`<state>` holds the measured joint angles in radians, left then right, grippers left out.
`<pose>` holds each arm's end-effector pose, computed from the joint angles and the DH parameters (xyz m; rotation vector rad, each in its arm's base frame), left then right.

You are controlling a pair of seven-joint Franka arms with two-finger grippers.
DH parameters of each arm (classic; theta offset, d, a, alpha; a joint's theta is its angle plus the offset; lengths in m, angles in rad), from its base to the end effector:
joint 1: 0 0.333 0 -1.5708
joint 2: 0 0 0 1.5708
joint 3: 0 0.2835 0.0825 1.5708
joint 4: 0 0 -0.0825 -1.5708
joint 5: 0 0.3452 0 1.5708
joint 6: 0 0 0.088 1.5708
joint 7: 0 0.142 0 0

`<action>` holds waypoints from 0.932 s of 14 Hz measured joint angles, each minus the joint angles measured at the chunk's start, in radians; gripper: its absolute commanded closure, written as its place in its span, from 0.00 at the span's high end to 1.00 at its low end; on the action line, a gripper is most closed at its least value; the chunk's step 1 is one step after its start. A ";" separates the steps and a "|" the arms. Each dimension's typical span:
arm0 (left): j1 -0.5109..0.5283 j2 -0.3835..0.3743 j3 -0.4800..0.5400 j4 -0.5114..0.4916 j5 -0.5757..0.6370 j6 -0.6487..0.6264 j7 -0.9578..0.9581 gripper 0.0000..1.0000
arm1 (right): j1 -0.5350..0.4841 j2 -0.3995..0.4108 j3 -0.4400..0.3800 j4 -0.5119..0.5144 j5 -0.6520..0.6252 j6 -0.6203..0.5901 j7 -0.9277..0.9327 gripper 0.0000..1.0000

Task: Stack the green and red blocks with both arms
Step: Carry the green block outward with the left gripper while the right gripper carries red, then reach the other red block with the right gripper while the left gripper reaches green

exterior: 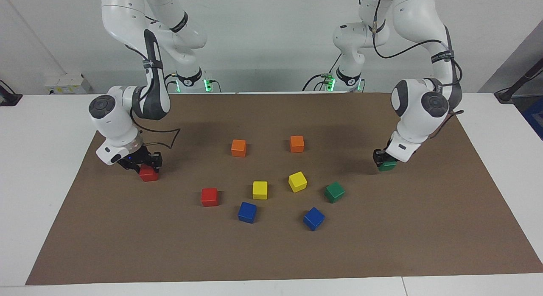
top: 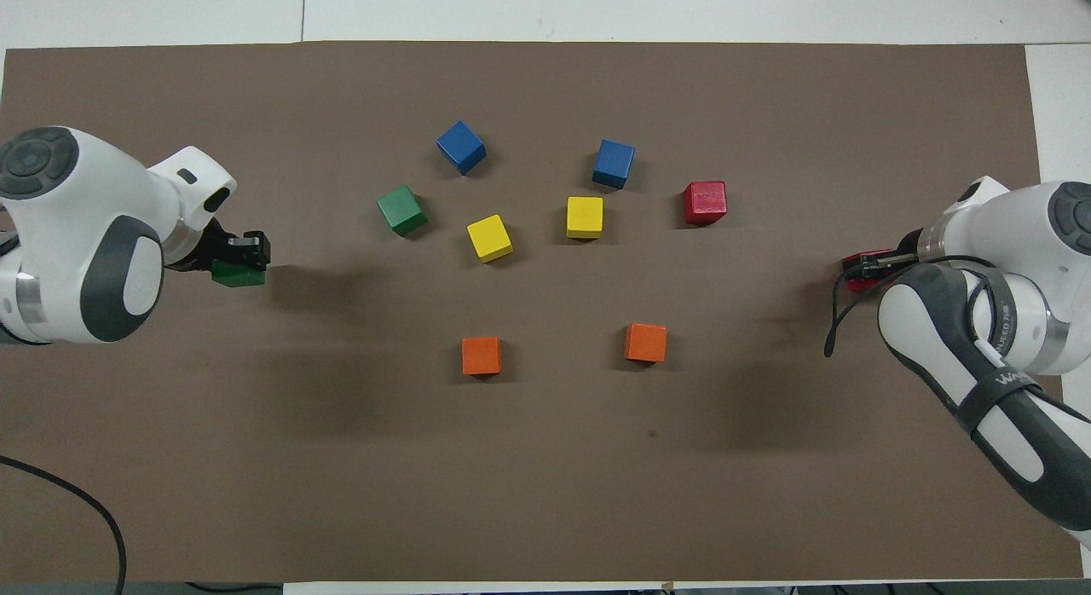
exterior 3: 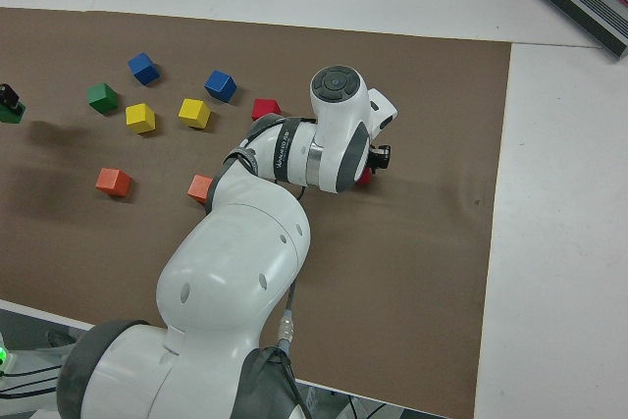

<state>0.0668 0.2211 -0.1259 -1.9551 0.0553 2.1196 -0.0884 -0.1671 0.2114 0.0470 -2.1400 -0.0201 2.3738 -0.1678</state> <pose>0.5527 -0.0273 0.3171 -3.1178 -0.0022 0.0826 0.5307 -0.0647 0.2687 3.1325 0.0953 0.0342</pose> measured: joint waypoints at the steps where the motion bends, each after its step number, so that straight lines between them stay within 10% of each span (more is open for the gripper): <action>1: 0.017 0.005 0.000 0.008 0.000 0.007 0.036 0.00 | 0.000 0.000 0.000 0.003 0.000 0.002 0.000 1.00; 13: 0.052 0.106 -0.005 0.040 0.000 0.071 0.146 0.00 | 0.246 0.057 0.015 0.495 -0.002 -0.421 0.201 1.00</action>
<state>0.1190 0.3269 -0.1304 -1.9156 0.0553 2.1903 0.0580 0.0792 0.2687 0.0624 -1.6453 -0.0219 1.9523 0.0329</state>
